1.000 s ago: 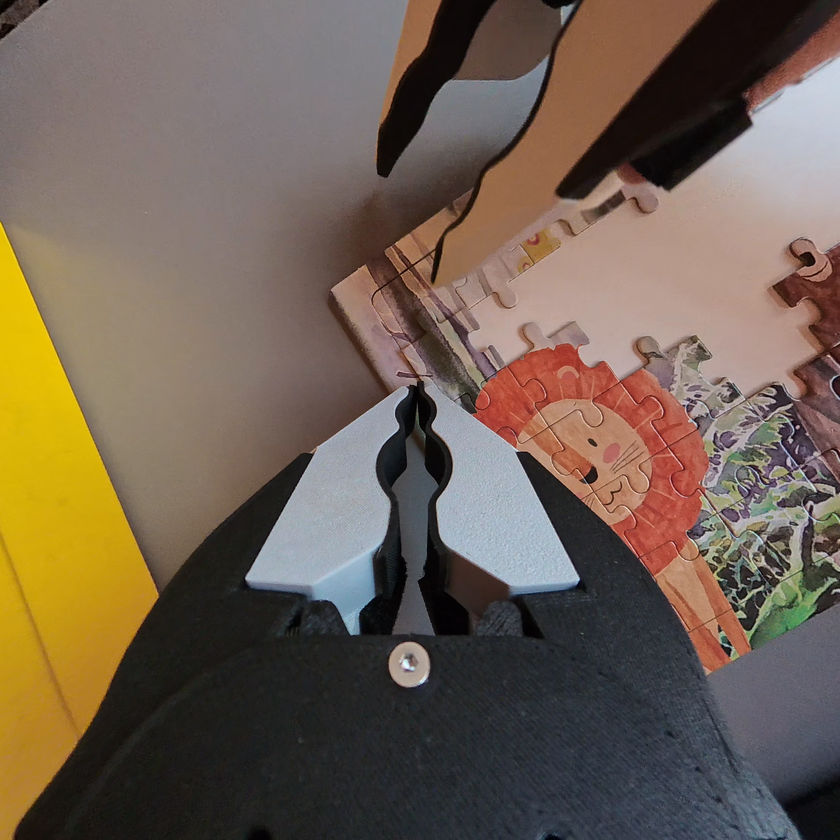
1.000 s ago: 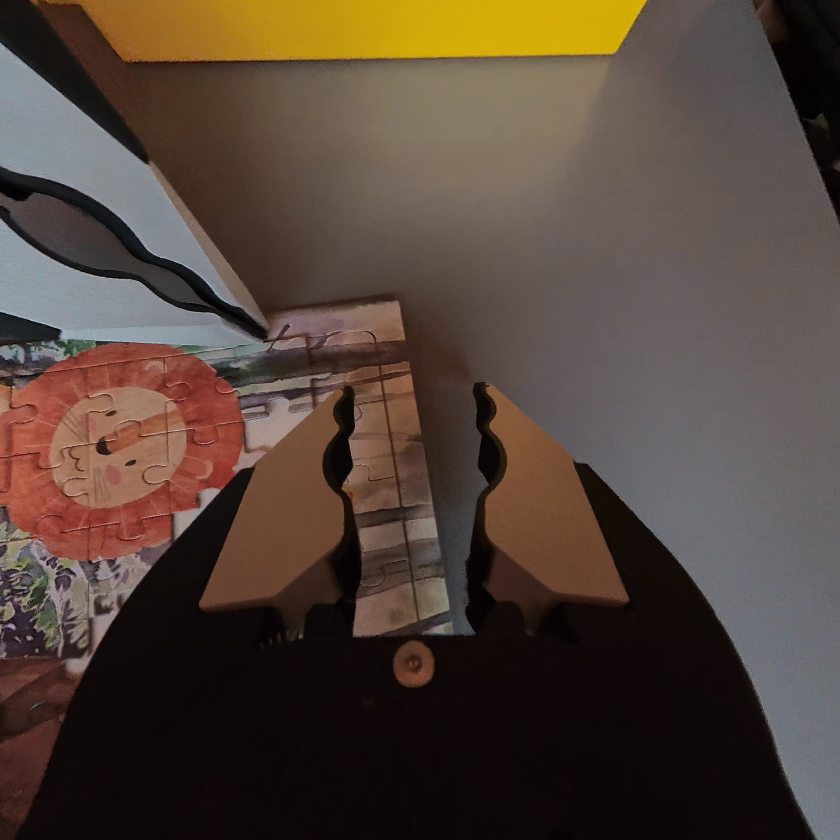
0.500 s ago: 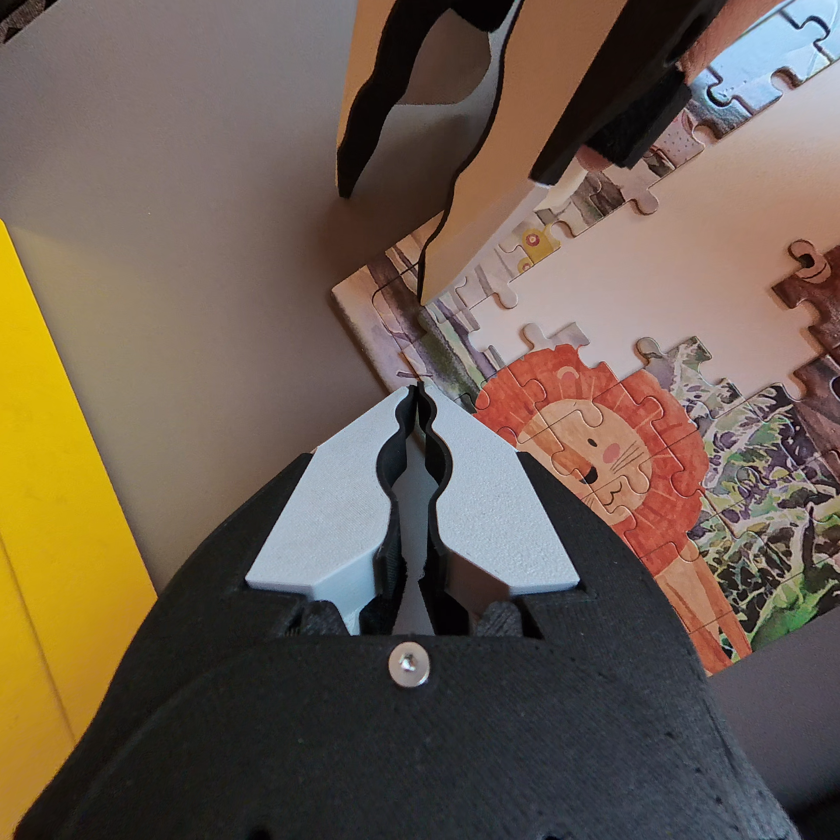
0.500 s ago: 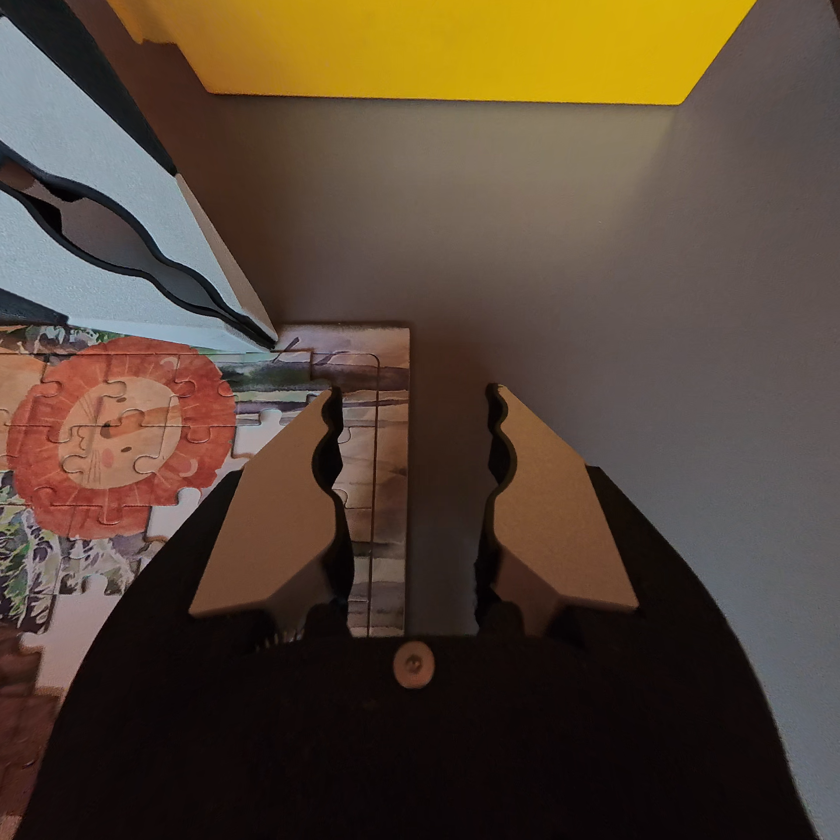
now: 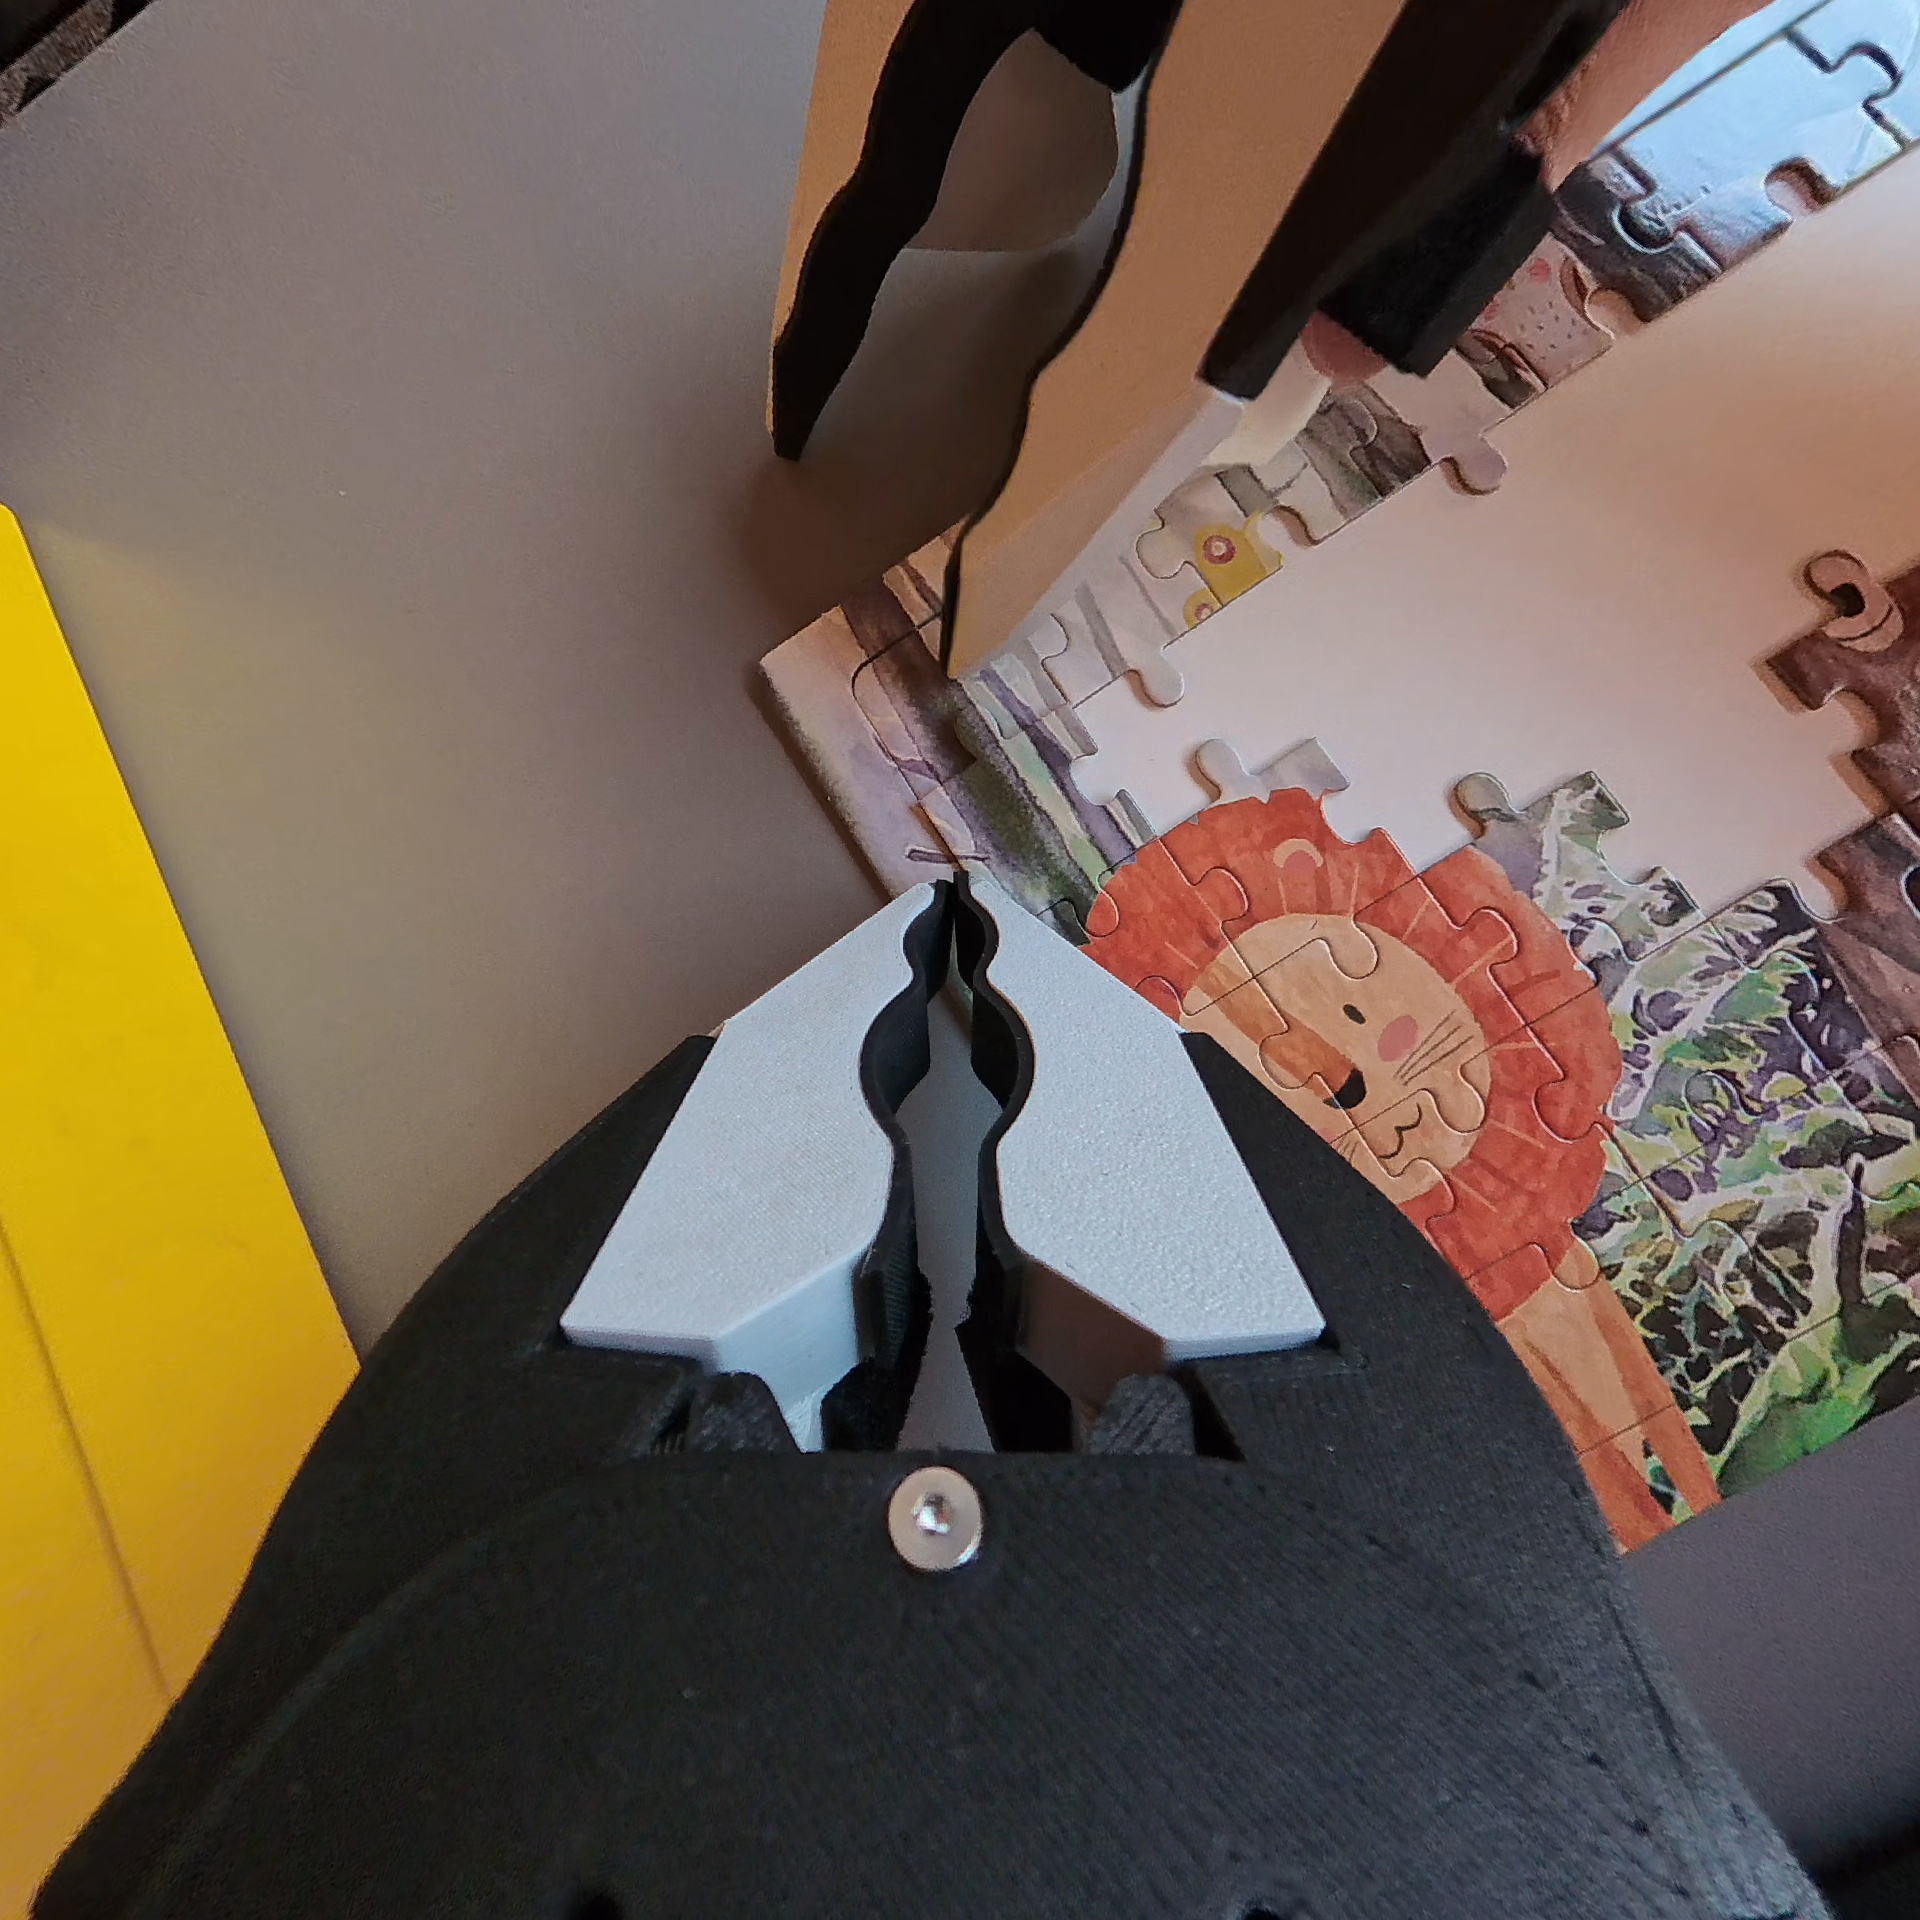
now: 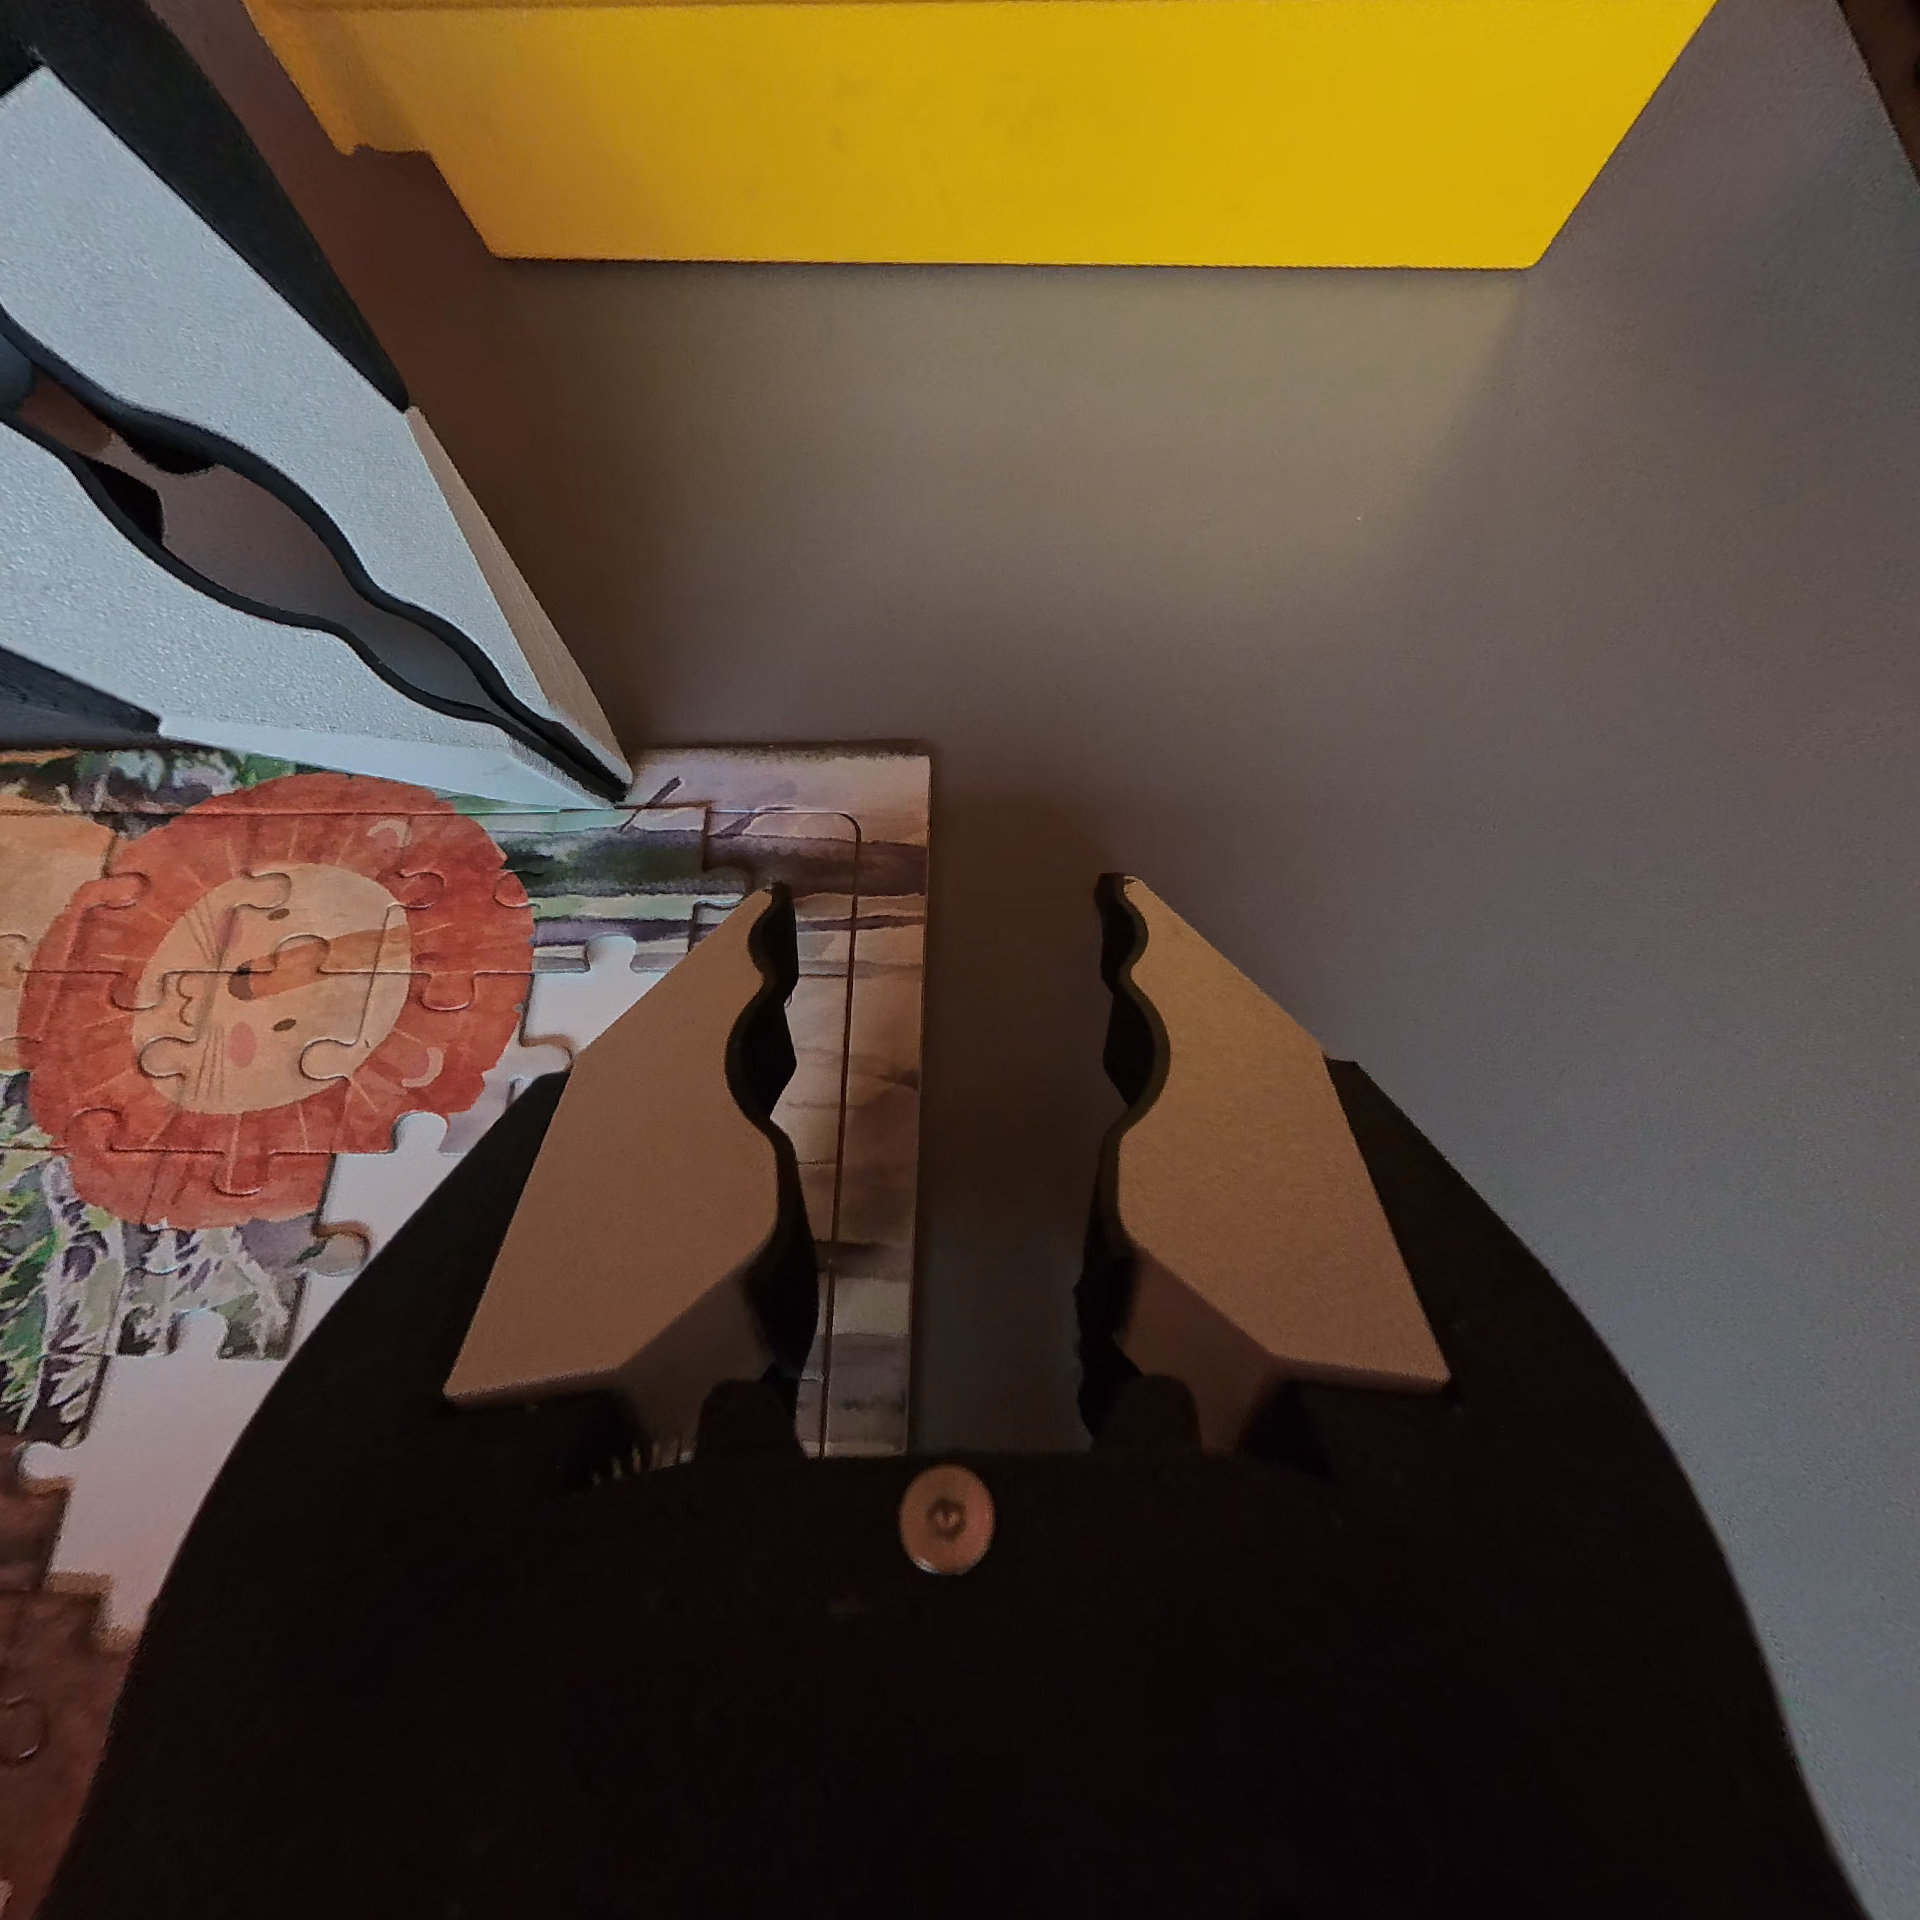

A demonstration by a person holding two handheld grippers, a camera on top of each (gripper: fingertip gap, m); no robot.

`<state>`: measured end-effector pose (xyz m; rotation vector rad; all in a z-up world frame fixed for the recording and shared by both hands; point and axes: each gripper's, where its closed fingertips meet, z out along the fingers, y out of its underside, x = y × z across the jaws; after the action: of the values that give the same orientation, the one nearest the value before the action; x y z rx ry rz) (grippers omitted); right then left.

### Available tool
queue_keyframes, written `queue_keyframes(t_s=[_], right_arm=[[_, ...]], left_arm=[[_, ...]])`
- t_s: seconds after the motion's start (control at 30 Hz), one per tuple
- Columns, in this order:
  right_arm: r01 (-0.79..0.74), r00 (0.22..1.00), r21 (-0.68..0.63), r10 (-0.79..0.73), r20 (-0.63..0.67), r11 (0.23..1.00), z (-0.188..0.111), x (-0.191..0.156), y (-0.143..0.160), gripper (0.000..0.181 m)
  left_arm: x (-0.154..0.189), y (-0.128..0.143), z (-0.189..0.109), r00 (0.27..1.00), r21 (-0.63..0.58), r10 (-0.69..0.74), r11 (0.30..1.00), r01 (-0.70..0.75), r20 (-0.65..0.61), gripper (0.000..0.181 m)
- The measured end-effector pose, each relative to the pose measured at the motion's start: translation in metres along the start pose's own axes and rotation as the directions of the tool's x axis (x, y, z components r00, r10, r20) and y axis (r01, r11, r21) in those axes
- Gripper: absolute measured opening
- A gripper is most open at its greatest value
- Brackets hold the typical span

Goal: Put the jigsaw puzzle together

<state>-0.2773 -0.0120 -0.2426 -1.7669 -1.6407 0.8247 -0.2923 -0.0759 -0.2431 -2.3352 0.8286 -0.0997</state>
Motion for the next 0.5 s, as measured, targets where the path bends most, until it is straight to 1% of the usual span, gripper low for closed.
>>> queue_keyframes(t_s=[0.03,0.07,0.1,0.13,0.2,0.23,0.27,0.33,0.43,0.5], right_arm=[[-0.032,0.999,0.006,0.032,0.015,0.999,0.0,0.0,-0.001,0.059],[-0.074,0.997,0.009,0.074,0.026,0.997,-0.001,0.0,-0.003,0.067],[-0.109,0.994,0.01,0.109,0.005,0.994,-0.002,0.006,-0.004,0.068],[-0.121,0.992,0.008,0.121,-0.02,0.993,-0.003,0.011,-0.003,0.068],[-0.118,0.993,0.043,0.119,-0.024,0.992,-0.009,0.011,-0.009,0.066],[-0.108,0.993,0.065,0.11,-0.032,0.992,-0.013,0.009,-0.013,0.062],[-0.091,0.995,0.083,0.094,-0.026,0.992,-0.017,0.004,-0.017,0.059],[-0.033,0.999,0.078,0.034,-0.003,0.996,-0.024,-0.013,-0.019,0.051],[0.133,0.99,-0.003,-0.133,-0.04,0.991,-0.028,-0.033,-0.007,0.036],[0.186,0.98,-0.057,-0.189,-0.054,0.981,-0.026,-0.041,0.001,0.035]], left_arm=[[0.0,0.0,0.0,1.0,-0.001,-0.003,1.0,0.003,-0.003,0.0],[0.0,0.0,0.0,1.0,-0.001,-0.005,1.0,0.005,-0.005,0.0],[0.0,0.0,0.0,1.0,-0.002,-0.008,1.0,0.008,-0.006,0.0],[0.0,0.0,0.0,1.0,-0.003,-0.011,1.0,0.011,-0.005,0.0],[-0.001,0.0,0.0,1.0,-0.006,-0.018,1.0,0.018,-0.006,0.0],[-0.001,0.001,-0.001,1.0,-0.007,-0.019,1.0,0.019,-0.004,0.0],[-0.002,0.001,-0.001,1.0,-0.006,-0.018,1.0,0.018,0.0,0.0],[-0.002,0.0,-0.003,1.0,0.001,-0.02,1.0,0.02,0.0,0.0],[-0.002,-0.002,-0.005,1.0,0.011,-0.026,1.0,0.026,-0.007,0.0],[-0.002,-0.002,-0.005,1.0,0.007,-0.023,1.0,0.023,-0.005,0.0]])
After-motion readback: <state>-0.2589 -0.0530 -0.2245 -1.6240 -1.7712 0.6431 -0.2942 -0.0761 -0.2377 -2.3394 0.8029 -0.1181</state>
